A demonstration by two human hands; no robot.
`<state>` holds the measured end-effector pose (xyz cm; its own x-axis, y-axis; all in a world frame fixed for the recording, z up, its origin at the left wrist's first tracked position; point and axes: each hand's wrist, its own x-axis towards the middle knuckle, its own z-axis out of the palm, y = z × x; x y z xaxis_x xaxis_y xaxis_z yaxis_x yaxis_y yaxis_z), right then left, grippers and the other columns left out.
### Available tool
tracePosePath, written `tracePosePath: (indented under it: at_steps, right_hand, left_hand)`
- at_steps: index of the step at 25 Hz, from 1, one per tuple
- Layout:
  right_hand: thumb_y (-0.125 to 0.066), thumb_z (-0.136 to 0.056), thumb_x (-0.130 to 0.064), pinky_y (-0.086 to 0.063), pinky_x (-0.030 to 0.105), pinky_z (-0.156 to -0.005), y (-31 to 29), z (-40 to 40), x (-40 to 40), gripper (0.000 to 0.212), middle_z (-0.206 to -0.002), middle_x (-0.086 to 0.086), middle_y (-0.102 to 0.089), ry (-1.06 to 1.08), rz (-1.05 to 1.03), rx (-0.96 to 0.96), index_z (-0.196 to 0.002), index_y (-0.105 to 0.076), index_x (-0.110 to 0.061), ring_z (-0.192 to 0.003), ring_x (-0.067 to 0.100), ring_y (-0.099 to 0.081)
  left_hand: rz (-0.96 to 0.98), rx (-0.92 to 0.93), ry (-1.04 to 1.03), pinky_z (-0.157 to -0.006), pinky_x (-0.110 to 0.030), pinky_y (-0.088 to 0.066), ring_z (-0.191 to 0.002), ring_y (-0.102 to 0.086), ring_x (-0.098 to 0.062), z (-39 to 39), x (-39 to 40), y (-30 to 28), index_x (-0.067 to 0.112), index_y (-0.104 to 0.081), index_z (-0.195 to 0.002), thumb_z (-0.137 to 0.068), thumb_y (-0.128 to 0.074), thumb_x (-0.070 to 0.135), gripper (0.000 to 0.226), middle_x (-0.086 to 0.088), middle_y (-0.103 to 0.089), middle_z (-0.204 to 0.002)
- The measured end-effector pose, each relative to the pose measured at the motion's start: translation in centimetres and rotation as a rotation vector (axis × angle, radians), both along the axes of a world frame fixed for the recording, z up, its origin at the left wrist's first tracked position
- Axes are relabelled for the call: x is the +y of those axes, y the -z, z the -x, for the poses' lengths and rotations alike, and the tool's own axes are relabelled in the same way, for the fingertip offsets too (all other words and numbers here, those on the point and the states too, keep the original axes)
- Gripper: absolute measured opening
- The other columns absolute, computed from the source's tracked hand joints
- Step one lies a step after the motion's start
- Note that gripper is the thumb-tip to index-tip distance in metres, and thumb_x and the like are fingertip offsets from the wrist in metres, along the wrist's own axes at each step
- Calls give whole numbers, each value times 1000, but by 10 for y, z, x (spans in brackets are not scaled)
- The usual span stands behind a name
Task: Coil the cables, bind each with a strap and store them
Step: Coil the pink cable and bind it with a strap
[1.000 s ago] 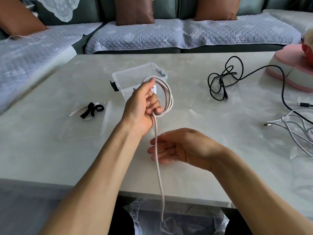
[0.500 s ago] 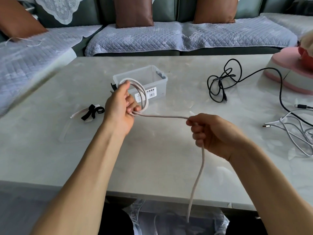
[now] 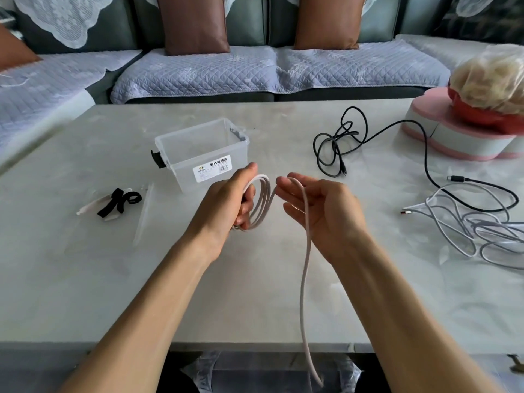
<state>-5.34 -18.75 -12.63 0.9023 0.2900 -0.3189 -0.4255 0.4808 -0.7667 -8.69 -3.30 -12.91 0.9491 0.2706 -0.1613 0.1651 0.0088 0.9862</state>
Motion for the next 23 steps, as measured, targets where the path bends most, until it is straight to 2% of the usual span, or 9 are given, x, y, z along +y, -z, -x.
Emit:
tracePosePath:
  at_steps: [3,5,9,12,14,16,19,21,23]
  right_hand:
    - [-45,-91,-1,-50,28,-74,-2,2,1,30,-97,9,-76,-73,190,-192,-107,-70,-5,-95,15,-72]
    - [-59,-90,-7,-51,26,-75,0,3,3,22,-94,4,-77,-103,367,-332,-106,-73,-11,-91,13,-71]
    - [-73,-84,-14,-45,10,-59,4,4,4,13,-78,-7,-75,-46,538,-495,-96,-78,-16,-66,-5,-62]
    - [-78,-80,-18,-43,11,-54,7,3,6,5,-67,-10,-69,14,595,-565,-83,-75,-20,-59,-1,-58]
    - [-80,-78,-28,-44,12,-59,12,-1,6,14,-77,-10,-68,73,723,-605,-87,-72,-21,-66,4,-59]
    - [-77,-81,-35,-50,14,-71,15,-5,4,26,-97,-10,-68,41,821,-635,-103,-69,-23,-81,4,-63]
    - [-62,-95,-29,-56,33,-87,19,-7,3,30,-109,-1,-70,-234,738,-636,-122,-63,-16,-90,13,-69]
    - [-51,-100,-20,-57,37,-82,19,-5,2,21,-97,8,-73,-335,670,-665,-112,-65,-8,-83,21,-70]
    - [-51,-101,-15,-55,38,-74,15,-4,0,20,-81,9,-71,-321,607,-638,-102,-65,-1,-71,22,-67]
  left_hand:
    - [36,3,-7,-51,-30,-26,-46,-30,-16,0,-6,3,25,-50,-55,-78,-57,59,42,-6,-40,-64]
    - [92,30,44,-52,-30,-26,-45,-28,-15,1,-8,3,23,-52,-59,-81,-55,60,44,-3,-39,-59]
    - [180,57,122,-52,-30,-20,-45,-25,-15,3,-9,2,20,-54,-62,-80,-61,58,43,-1,-36,-55]
    - [115,45,121,-46,-22,-24,-47,-31,-13,5,-12,2,19,-60,-67,-80,-72,35,24,-2,-39,-61]
    - [108,51,110,-44,-19,-24,-49,-33,-11,7,-13,1,16,-64,-71,-87,-66,17,16,-3,-48,-63]
    - [167,65,124,-44,-19,-24,-43,-29,-10,7,-10,0,14,-61,-68,-90,-56,13,22,-4,-53,-60]
    - [276,87,162,-41,-20,-27,-42,-22,-13,6,-7,-2,15,-48,-62,-89,-48,16,27,-2,-39,-51]
    - [298,91,176,-44,-23,-31,-43,-30,-15,6,-7,-2,16,-44,-61,-89,-45,17,28,1,-30,-47]
    - [345,101,154,-48,-24,-39,-46,-39,-17,7,-7,-2,16,-43,-62,-89,-43,17,28,3,-26,-45]
